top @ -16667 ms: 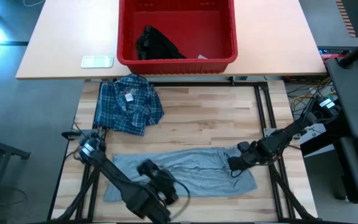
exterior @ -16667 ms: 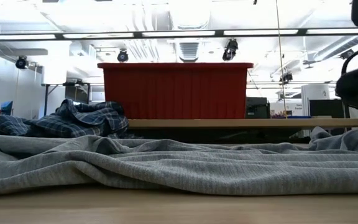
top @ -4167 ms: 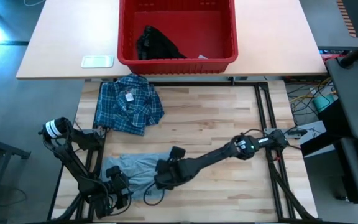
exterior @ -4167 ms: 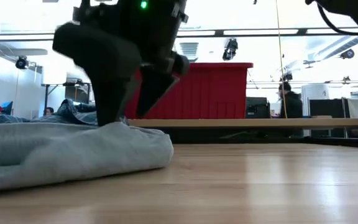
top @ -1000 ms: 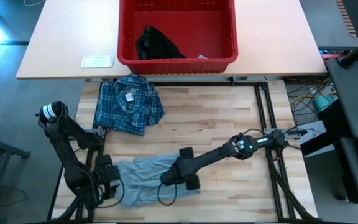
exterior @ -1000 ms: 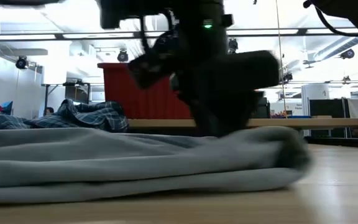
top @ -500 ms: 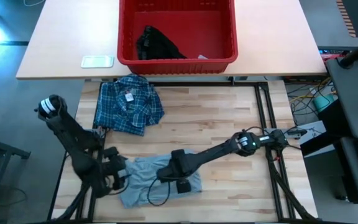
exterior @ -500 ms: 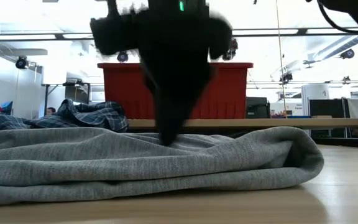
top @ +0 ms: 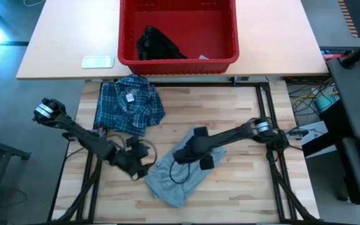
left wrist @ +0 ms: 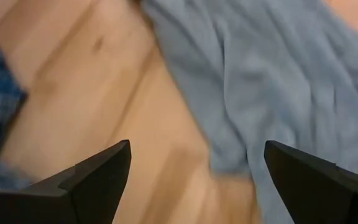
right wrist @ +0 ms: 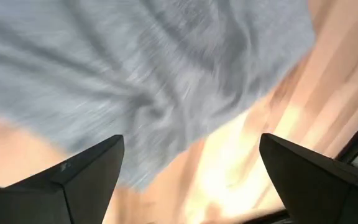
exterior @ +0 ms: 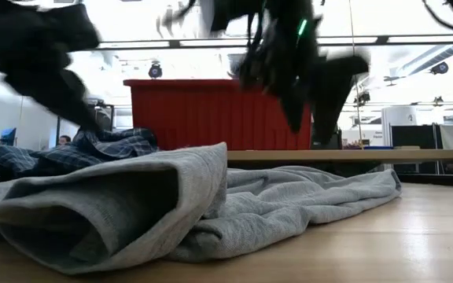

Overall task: Fold Laundry from Bin
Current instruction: Fold the gray shirt

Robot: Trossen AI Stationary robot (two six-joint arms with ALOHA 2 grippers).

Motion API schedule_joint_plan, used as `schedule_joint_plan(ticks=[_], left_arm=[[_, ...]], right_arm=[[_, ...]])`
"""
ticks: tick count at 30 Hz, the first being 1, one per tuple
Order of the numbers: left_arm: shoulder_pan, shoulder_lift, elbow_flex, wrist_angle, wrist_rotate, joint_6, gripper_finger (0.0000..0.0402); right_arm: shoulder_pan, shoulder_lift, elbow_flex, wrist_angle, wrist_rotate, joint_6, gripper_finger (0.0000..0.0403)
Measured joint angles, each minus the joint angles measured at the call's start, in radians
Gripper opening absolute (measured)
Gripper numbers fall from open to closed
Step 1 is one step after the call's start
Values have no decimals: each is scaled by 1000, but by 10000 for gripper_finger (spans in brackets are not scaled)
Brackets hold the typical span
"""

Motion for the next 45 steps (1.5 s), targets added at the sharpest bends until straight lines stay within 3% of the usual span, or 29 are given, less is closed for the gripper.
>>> schedule_joint_plan(ticks=[4, 10, 13, 18, 22, 27, 32, 36, 41, 45], left_arm=[[162, 40, 1, 201, 137, 207, 352], [347, 225, 80, 426, 295, 454, 351], [403, 360, 191, 449, 400, 530, 348], [478, 575, 381, 437, 431, 569, 337], [550, 663, 466, 376, 434, 575, 324], [595, 656, 433, 260, 438, 534, 313], [564, 543, 316, 210, 429, 353, 310], [526, 394, 236, 164, 399, 247, 310], [532, 202, 183, 155, 289, 344, 310], [518, 118, 136, 216, 279, 416, 310]], right_arm=[[39, -177, -102, 142, -63, 221, 368], [109, -411, -408, 482, -108, 786, 368], [147, -463, -577, 600, -108, 977, 368], [167, -458, -739, 702, -68, 1091, 368], [151, -420, -805, 760, -13, 1018, 368], [68, -415, -879, 697, -53, 824, 368], [-86, -460, -900, 680, 36, 529, 368], [-172, -498, -822, 675, 66, 304, 368], [-116, -543, -718, 665, 45, 200, 368], [-22, -544, -692, 693, -1, 188, 368]])
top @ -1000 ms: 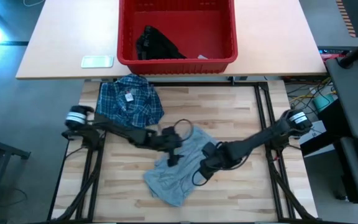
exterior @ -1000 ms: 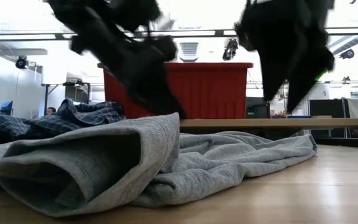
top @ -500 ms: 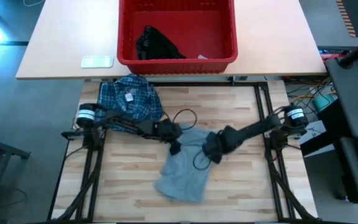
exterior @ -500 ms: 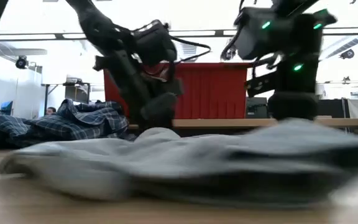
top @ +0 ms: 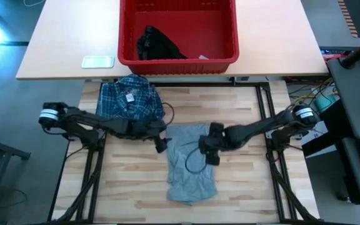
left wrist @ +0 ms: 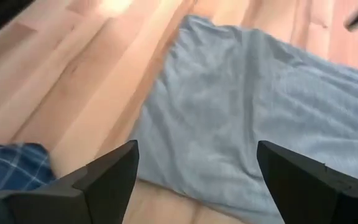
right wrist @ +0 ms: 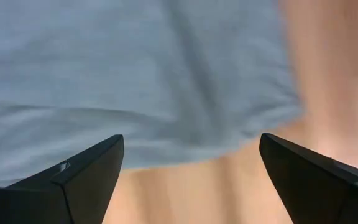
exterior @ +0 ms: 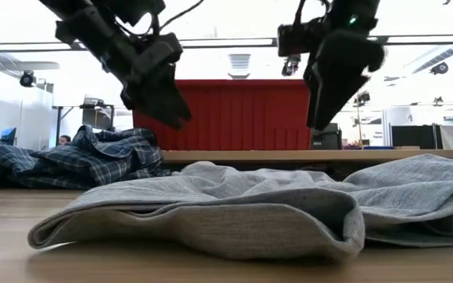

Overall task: Fold Laundry from Bin
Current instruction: Fold the gray shirt

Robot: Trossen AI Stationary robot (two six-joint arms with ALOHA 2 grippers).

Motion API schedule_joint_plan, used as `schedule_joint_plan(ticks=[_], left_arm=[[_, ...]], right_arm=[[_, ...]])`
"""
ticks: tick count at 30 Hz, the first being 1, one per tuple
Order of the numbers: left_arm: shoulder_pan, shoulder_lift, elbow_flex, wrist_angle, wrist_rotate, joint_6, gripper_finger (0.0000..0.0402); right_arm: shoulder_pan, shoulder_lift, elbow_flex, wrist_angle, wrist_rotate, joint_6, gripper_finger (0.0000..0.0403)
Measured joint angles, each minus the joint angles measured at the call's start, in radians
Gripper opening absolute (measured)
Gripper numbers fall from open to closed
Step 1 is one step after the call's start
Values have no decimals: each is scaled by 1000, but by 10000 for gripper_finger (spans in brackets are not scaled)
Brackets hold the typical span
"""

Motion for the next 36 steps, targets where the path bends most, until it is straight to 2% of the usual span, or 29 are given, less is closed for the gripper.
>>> schedule_joint_plan(ticks=[3, 5, 9, 14, 17, 20, 26, 30, 36], left_arm=[[-32, 6, -53, 80, 17, -17, 310], [-75, 33, -87, 194, 30, -18, 310], [-179, 135, -106, 380, 41, -71, 310], [-229, 330, -67, 307, -6, -168, 309], [-232, 385, -41, 299, -39, -195, 309], [-233, 376, -24, 228, -46, -198, 309], [-236, 245, 12, 18, -35, -179, 309], [-256, 185, 30, 91, -54, -176, 309], [-281, 309, 10, 276, -93, -239, 309]], right_arm=[[60, 43, -13, 79, -59, 38, 368], [87, 81, -20, 141, -74, 61, 368], [108, 170, -20, 233, -106, 61, 368], [107, 257, -19, 186, -165, 63, 368], [116, 268, -20, 118, -176, 42, 368], [121, 232, -24, 82, -181, 33, 368], [132, 101, -28, 64, -164, 63, 368], [153, 61, -29, 89, -141, 98, 368], [176, 78, -37, 146, -144, 100, 368]])
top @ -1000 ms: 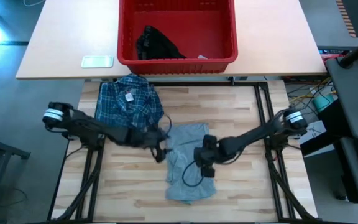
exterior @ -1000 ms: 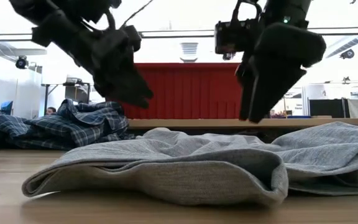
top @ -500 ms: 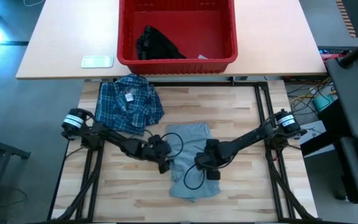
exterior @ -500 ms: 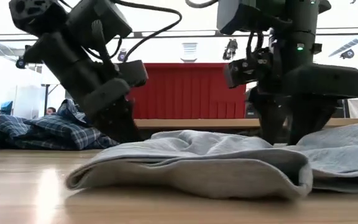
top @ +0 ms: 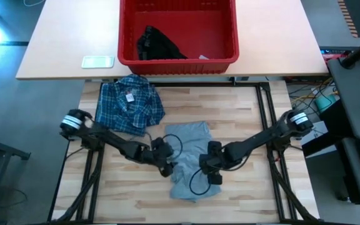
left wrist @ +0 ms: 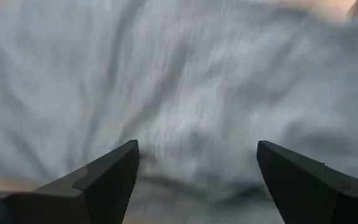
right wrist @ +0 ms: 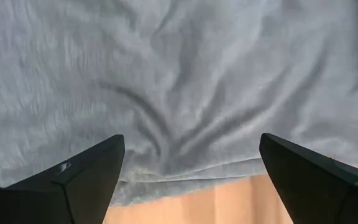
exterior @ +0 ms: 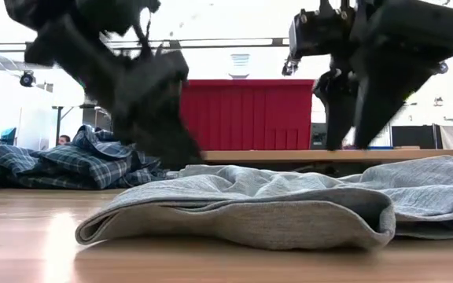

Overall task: Fold Laundry from Bin
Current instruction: Fold the gray shirt

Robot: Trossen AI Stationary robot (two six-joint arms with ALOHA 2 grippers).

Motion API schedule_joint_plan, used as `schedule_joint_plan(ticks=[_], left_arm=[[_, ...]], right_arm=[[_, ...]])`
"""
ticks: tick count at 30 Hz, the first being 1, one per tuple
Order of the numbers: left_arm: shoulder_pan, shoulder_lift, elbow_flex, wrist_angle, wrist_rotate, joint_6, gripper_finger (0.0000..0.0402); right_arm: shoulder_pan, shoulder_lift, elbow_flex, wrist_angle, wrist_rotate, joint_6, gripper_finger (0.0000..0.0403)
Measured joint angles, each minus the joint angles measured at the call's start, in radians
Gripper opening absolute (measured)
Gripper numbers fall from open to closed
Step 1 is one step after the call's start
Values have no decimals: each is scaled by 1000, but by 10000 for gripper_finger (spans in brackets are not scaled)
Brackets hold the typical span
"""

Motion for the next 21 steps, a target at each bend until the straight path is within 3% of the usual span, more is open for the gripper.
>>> schedule_joint_plan(ticks=[3, 9, 12, 16, 21], left_arm=[[-11, 89, 20, -32, -27, -1, 309], [-28, 123, 95, -161, -65, -7, 310], [-36, 92, 129, -244, -53, 34, 310], [-91, -3, 220, -471, -60, 32, 310], [-244, -62, 269, -495, -62, 40, 310]], right_arm=[[4, 36, -7, 13, -25, -1, 368], [13, 90, -24, -7, -59, -21, 368], [14, 101, -24, -64, -52, -13, 368], [50, 69, 19, -133, -7, -28, 368], [179, 54, 64, -121, 30, -199, 368]])
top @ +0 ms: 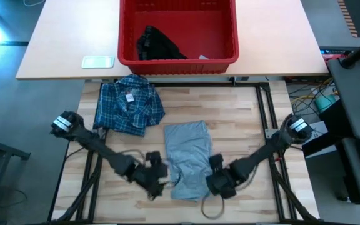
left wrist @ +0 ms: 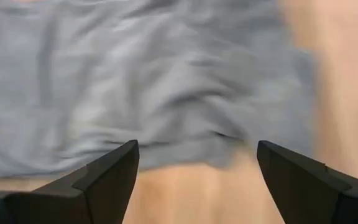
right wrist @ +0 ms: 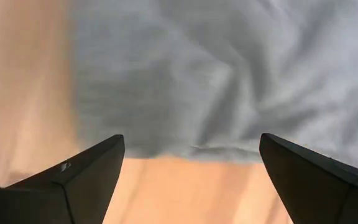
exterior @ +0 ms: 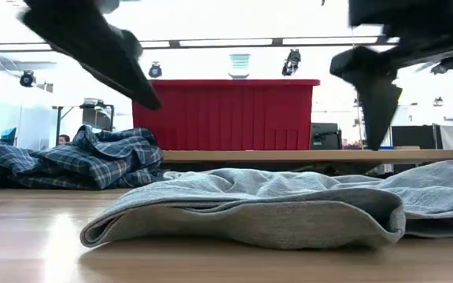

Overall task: Fold Laundry from Bin
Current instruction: Fold the gray shirt

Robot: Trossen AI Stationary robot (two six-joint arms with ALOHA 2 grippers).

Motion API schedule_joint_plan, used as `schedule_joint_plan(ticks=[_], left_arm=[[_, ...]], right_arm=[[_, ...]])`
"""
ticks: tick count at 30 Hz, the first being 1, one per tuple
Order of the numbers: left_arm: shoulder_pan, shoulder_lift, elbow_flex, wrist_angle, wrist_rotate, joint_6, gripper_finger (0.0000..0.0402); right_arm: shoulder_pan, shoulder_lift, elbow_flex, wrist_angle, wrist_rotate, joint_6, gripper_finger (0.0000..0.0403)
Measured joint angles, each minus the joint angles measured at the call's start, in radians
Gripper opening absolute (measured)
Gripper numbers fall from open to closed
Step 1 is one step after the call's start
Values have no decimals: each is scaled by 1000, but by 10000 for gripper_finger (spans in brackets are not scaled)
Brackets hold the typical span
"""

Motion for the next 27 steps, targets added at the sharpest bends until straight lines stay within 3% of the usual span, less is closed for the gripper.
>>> schedule_joint_plan(ticks=[5, 10, 16, 21, 27], left_arm=[[-131, 61, -1, 98, -56, 8, 308], [-156, 200, 72, 255, -82, 45, 288], [-135, 445, 321, 160, -103, 88, 248], [-111, 597, 548, -137, -146, 0, 243], [-90, 673, 677, -221, -139, -58, 207]], right_arm=[[100, 21, -2, 96, 57, 21, 368], [139, 41, 6, 108, 153, 131, 368], [167, 90, 14, 118, 114, 89, 368], [169, 150, 31, 122, 103, 89, 365], [144, 206, 86, 134, 88, 132, 293]])
